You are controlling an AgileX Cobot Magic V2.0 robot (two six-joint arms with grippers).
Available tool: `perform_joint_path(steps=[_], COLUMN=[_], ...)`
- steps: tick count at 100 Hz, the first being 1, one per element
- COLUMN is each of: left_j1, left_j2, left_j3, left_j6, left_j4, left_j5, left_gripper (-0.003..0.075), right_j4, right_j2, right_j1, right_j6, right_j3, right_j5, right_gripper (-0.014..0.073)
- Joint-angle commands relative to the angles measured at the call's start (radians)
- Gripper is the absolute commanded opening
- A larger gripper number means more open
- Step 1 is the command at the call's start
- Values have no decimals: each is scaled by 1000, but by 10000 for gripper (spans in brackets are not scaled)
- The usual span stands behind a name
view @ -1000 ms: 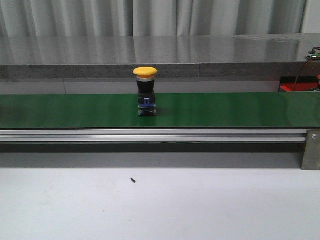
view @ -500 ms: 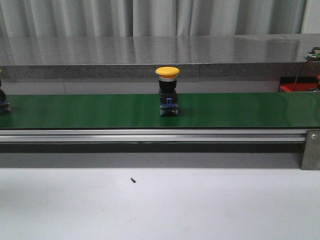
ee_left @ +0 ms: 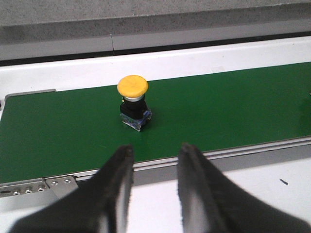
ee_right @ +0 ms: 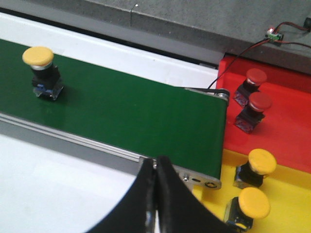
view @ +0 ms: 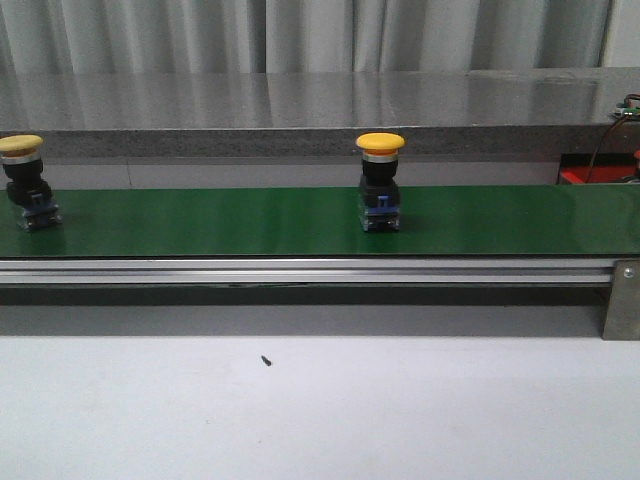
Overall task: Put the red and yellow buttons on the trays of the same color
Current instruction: 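Lower the right gripper onto the first yellow button at the belt end and grasp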
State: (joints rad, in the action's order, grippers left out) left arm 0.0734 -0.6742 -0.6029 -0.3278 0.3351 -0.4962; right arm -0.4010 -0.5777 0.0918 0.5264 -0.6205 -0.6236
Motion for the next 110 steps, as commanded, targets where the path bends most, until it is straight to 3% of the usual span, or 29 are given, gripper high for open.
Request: perform_joint_path(steps=[1, 11, 20, 30, 54, 77, 110], left_j1=[6, 6, 6, 6, 6, 6, 6], left_j2=[48, 62, 60, 59, 59, 59, 59], left_j3=[-8, -8, -8, -8, -8, -8, -8], left_j6=[0, 0, 0, 0, 0, 0, 0], left_j4=[20, 16, 16, 16, 16, 16, 16], left_j5=[84, 87, 91, 93, 93, 93, 93], left_gripper=[-4, -19, -19, -19, -19, -20, -19], right_j4=[-28, -51, -70, -70, -91, -88, -79], right_j2=[-17, -49, -97, -171, -451, -701, -920], right_j1=[2, 2, 2, 2, -5, -82, -166], right_j6=[2, 2, 2, 2, 2, 2, 2], right_j3=[-28, -41, -69, -114, -283, -419, -534], right_j5=[6, -22, -22, -40, -119, -122, -106], right_gripper=[18, 192, 418, 545, 542, 542, 542])
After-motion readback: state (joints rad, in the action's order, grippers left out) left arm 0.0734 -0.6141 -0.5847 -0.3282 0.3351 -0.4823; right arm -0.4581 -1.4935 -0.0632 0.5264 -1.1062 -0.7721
